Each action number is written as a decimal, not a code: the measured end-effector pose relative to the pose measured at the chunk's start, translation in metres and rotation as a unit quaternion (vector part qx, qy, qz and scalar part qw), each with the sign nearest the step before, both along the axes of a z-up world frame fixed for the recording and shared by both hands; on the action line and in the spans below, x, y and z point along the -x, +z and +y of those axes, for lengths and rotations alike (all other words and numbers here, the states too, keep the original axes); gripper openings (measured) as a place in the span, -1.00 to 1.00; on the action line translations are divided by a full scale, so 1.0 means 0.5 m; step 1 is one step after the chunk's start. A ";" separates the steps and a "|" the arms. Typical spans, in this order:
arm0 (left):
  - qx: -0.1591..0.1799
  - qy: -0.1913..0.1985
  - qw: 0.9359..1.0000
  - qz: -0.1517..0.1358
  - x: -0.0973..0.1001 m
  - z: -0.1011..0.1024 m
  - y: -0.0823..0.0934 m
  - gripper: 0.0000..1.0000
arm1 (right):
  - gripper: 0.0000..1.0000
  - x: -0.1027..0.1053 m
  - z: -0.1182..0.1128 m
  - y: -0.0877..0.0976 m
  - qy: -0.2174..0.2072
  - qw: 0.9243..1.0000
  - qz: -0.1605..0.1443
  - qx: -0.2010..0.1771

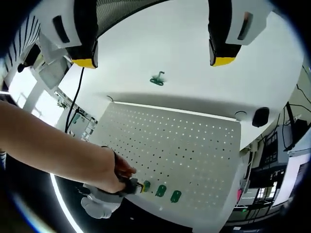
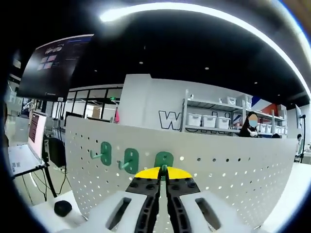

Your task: Insert the hook assembly into the mounting plate slot until the hook locks in place.

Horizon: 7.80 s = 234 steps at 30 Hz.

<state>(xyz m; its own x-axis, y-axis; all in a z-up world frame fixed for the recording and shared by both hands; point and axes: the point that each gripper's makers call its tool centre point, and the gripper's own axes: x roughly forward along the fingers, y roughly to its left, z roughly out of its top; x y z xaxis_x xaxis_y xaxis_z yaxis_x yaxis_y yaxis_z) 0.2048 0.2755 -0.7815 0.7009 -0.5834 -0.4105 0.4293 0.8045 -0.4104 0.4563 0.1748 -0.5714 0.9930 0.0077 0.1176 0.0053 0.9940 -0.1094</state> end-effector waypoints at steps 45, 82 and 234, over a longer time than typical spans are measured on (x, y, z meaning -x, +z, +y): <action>-0.005 -0.017 1.000 0.008 0.005 -0.013 -0.007 0.94 | -0.64 -0.002 -0.003 0.043 0.038 0.998 0.035 -0.027; -0.011 -0.032 0.999 0.028 0.022 -0.020 -0.019 1.00 | -0.50 0.226 -0.104 -0.160 0.140 0.969 0.200 0.027; 0.175 -0.061 0.983 -0.014 -0.087 -0.079 0.215 -0.54 | -0.98 0.386 0.103 -0.239 0.294 0.917 0.240 -0.122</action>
<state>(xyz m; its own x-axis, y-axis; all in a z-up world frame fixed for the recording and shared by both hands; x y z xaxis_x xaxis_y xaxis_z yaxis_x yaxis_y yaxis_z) 0.2484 0.2362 -0.6738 0.6247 -0.7660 -0.1515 0.5296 0.5582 -0.6386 0.2631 0.2261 -0.6907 0.7638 0.5896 -0.2625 -0.5300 0.8051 0.2663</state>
